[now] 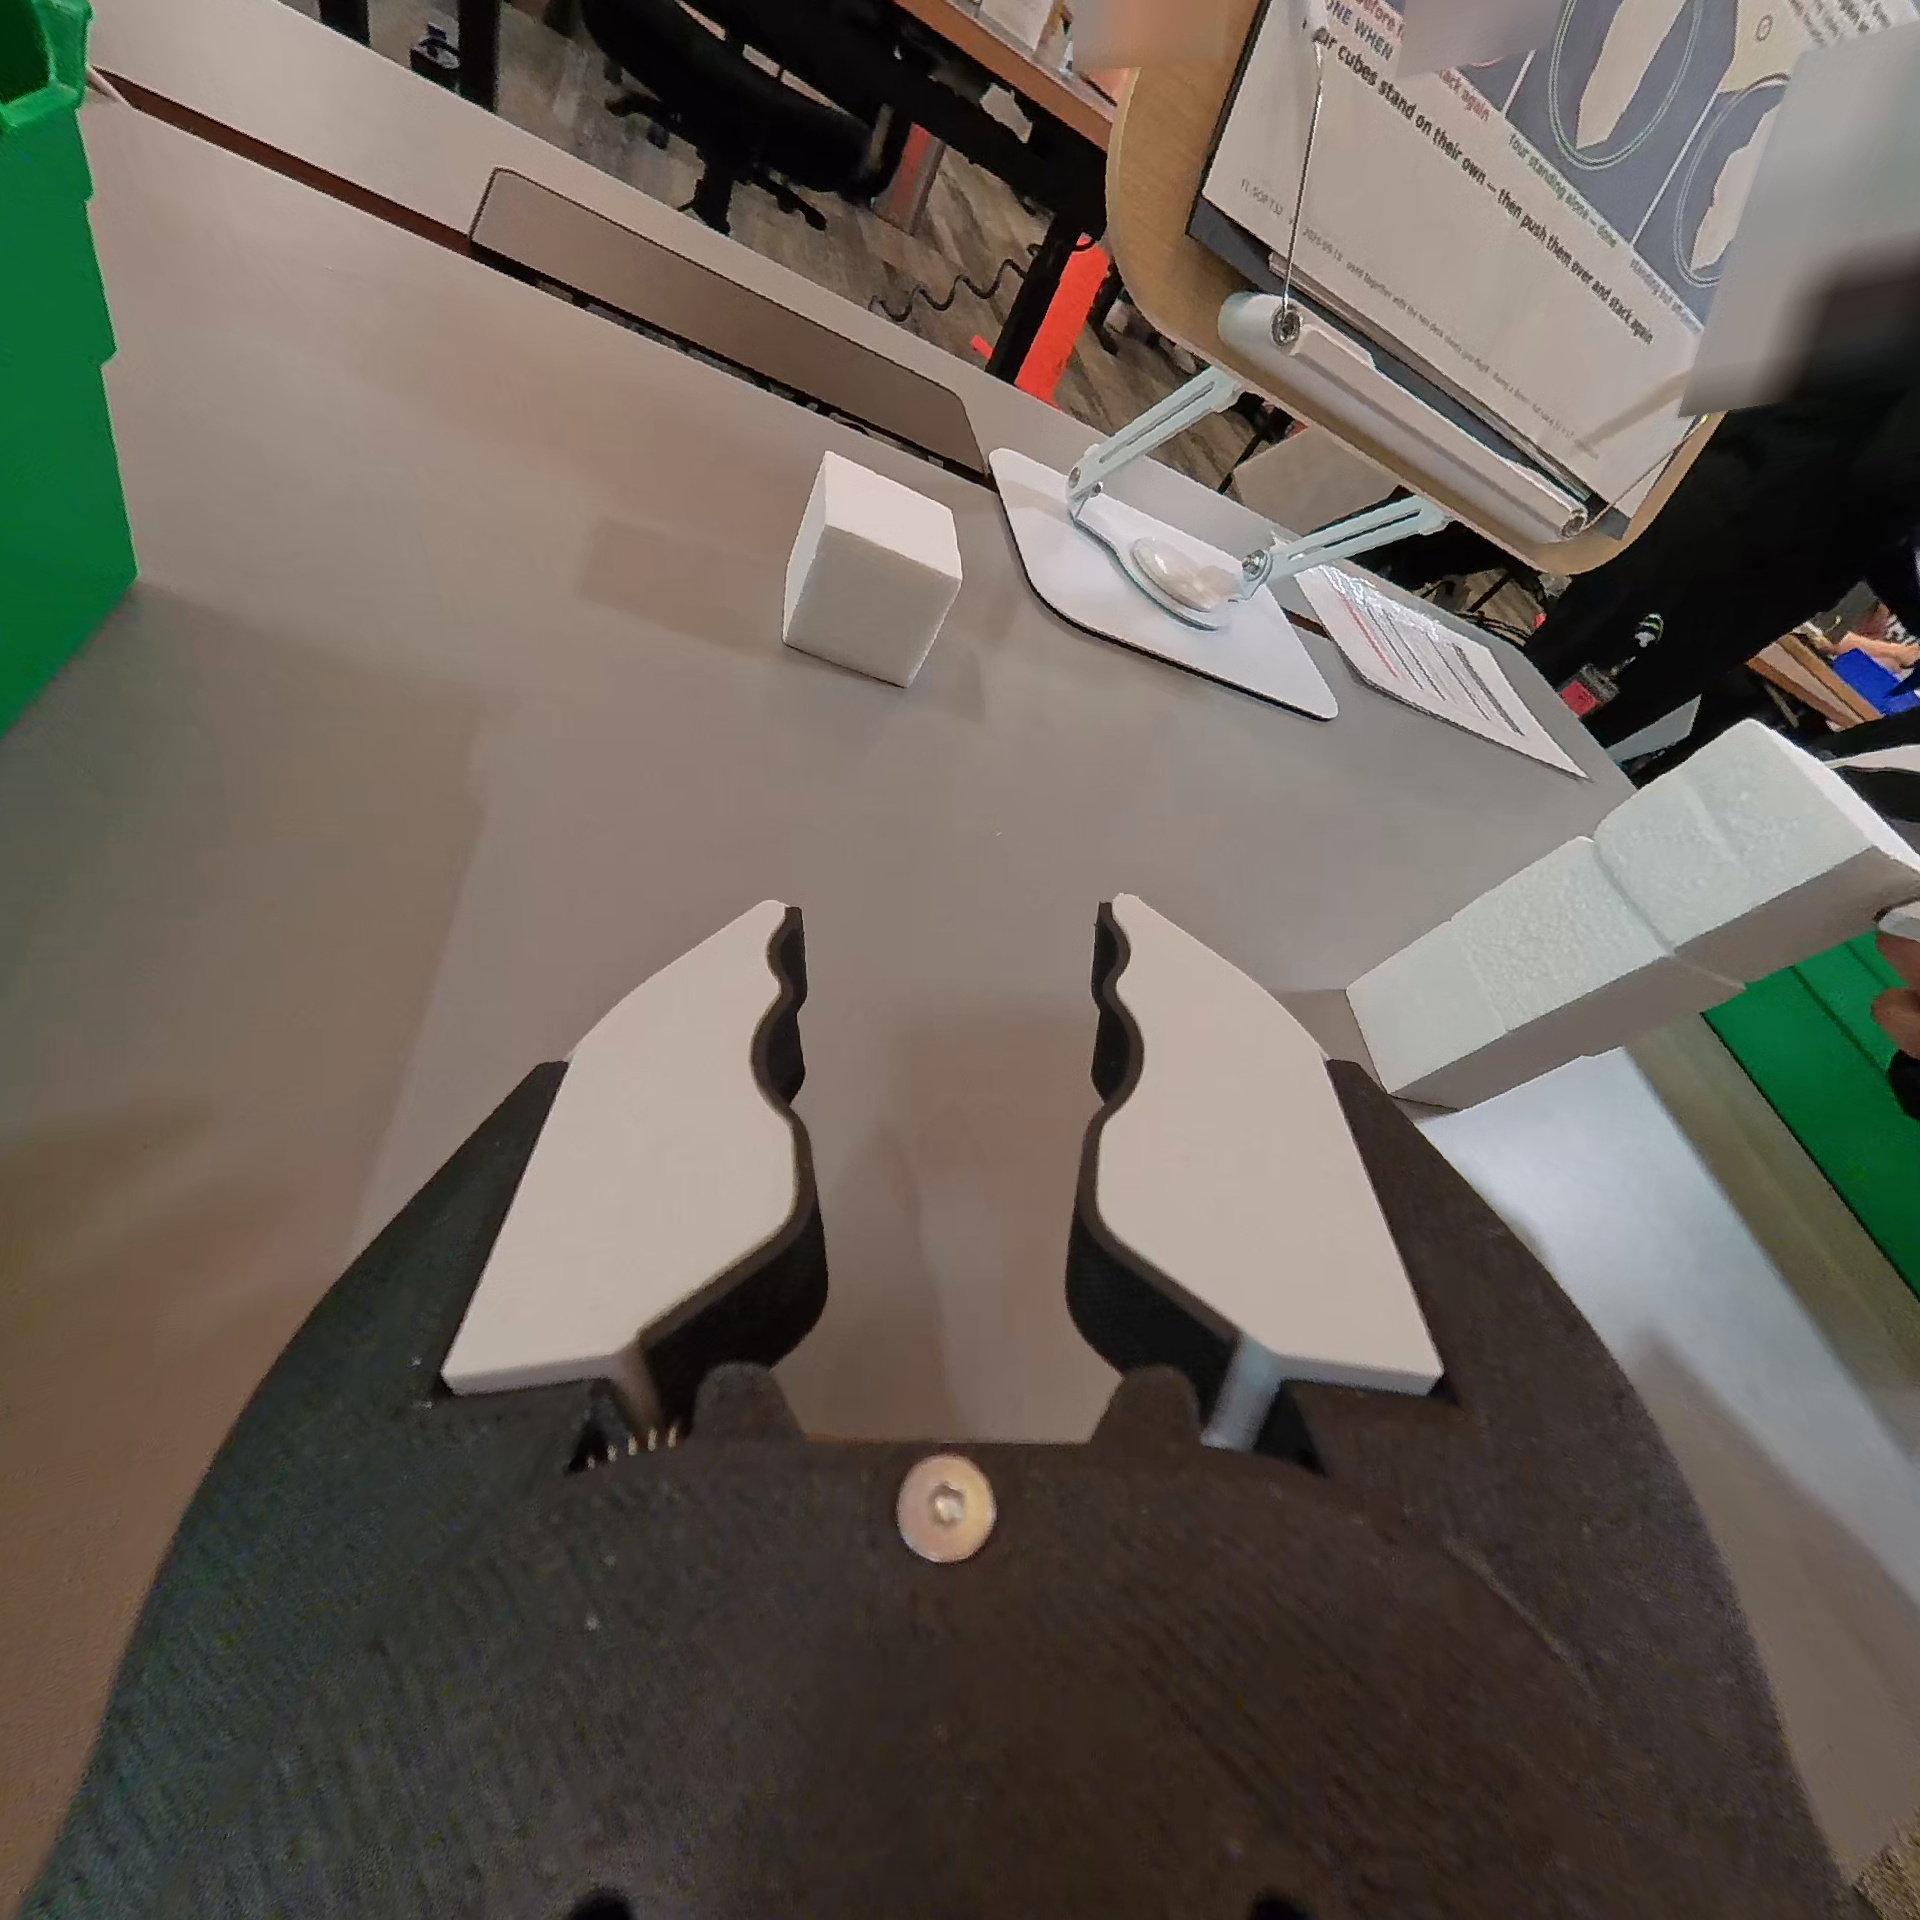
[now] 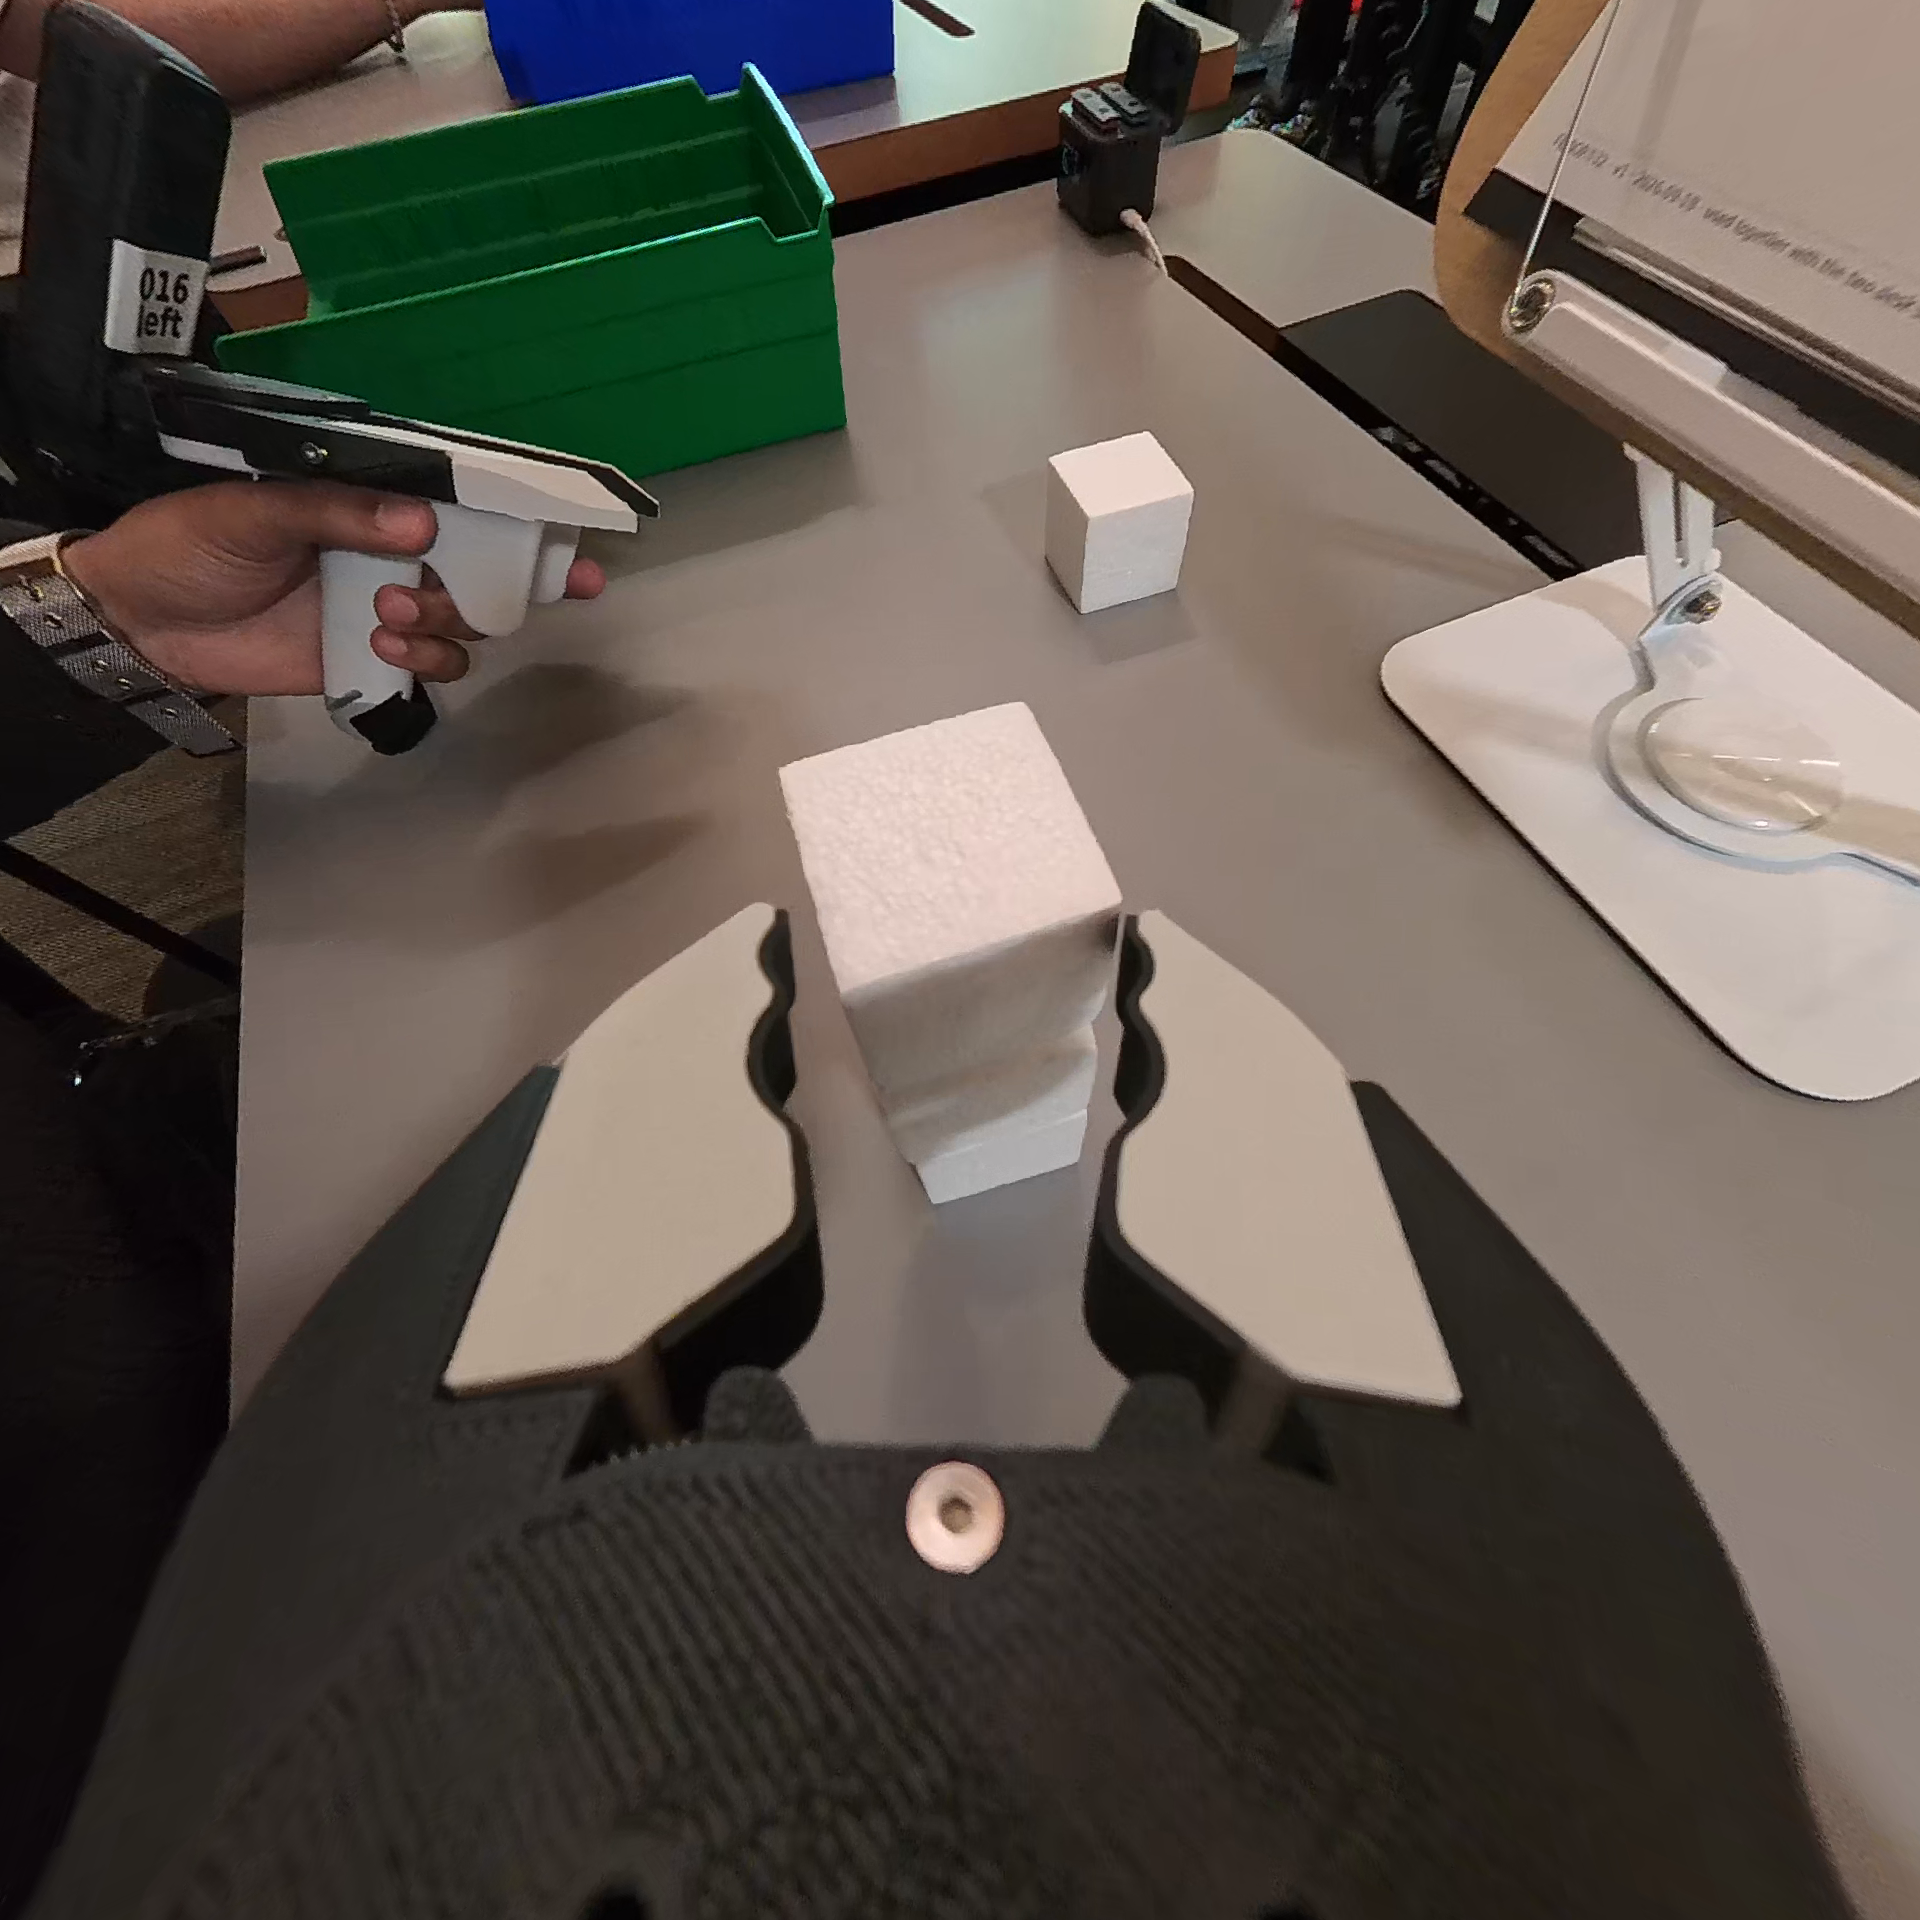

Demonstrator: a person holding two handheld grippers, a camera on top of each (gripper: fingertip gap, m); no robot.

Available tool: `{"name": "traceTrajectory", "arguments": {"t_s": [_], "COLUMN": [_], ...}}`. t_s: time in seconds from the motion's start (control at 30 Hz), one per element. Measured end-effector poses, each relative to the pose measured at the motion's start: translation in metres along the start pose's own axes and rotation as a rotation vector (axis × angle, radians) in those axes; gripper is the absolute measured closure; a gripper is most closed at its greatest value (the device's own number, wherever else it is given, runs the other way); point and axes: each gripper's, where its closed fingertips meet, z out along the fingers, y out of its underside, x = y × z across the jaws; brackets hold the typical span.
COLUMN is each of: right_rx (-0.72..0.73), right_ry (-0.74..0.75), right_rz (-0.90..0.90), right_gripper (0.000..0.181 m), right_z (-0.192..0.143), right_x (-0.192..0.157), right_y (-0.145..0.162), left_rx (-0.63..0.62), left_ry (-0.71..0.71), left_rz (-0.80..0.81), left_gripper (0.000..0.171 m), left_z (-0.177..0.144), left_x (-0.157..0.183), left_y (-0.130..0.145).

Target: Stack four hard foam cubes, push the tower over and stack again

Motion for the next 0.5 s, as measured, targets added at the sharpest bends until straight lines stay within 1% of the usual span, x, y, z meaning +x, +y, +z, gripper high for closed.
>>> {"name": "traceTrajectory", "arguments": {"t_s": [0.5], "right_rx": [-0.003], "right_ry": [0.008], "right_rz": [-0.027], "right_gripper": [0.112], "right_z": [-0.0045], "right_x": [0.002], "right_y": [0.0002], "left_rx": [-0.003], "left_ry": [0.001], "left_rz": [0.001], "left_gripper": [0.118], "left_z": [0.0001], "left_x": [0.0004], "left_y": [0.0004]}}
